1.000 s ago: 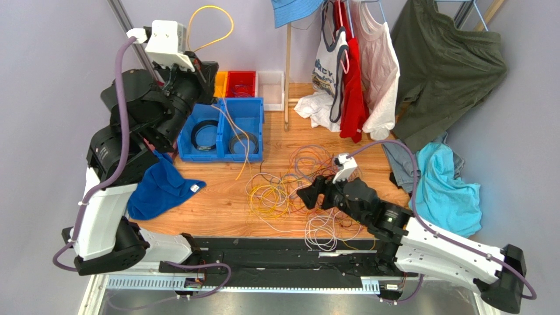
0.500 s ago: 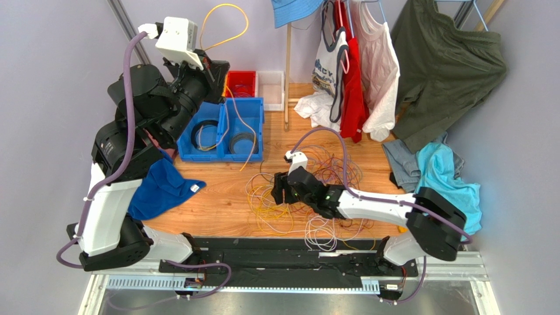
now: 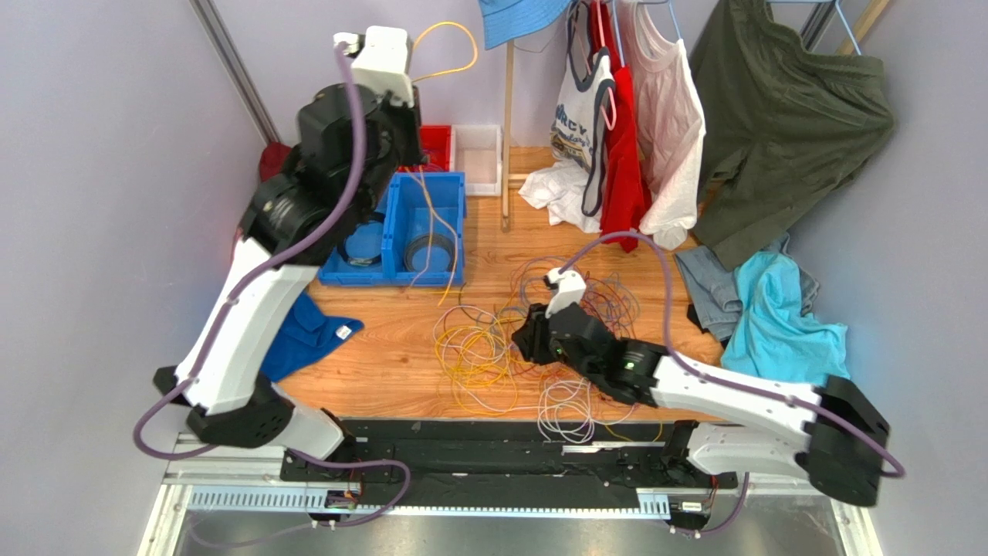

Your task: Untangle the cables

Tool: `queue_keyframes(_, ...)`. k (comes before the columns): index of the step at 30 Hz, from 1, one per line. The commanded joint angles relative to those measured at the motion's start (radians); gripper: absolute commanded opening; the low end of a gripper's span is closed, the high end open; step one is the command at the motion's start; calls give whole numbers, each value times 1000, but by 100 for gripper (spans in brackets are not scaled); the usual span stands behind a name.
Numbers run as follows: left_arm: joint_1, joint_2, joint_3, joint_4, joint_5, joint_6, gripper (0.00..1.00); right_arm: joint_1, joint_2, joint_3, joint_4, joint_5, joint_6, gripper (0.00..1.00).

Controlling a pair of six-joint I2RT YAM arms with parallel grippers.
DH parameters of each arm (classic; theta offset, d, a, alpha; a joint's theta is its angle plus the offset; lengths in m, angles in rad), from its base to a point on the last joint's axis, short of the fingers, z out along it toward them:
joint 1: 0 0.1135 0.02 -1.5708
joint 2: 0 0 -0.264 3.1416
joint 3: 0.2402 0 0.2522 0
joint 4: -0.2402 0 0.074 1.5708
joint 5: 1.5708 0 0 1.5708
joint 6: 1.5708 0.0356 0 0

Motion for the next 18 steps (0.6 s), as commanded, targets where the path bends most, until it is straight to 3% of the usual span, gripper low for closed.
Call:
queue_keyframes(1, 89, 87, 13, 14, 81, -33, 0, 15, -196, -1, -125, 10, 18, 34)
queue_keyframes(6, 193, 188, 43, 36, 163, -70, 0, 16, -390, -17, -234, 10, 24, 34)
queue_keyframes(10, 247, 262, 97, 37, 199, -86, 0, 16, -451, -24, -268, 5, 30, 34)
queue_keyframes(18, 310, 348, 232, 22, 228, -75, 0, 16, -418, -36, -257, -12, 24, 35)
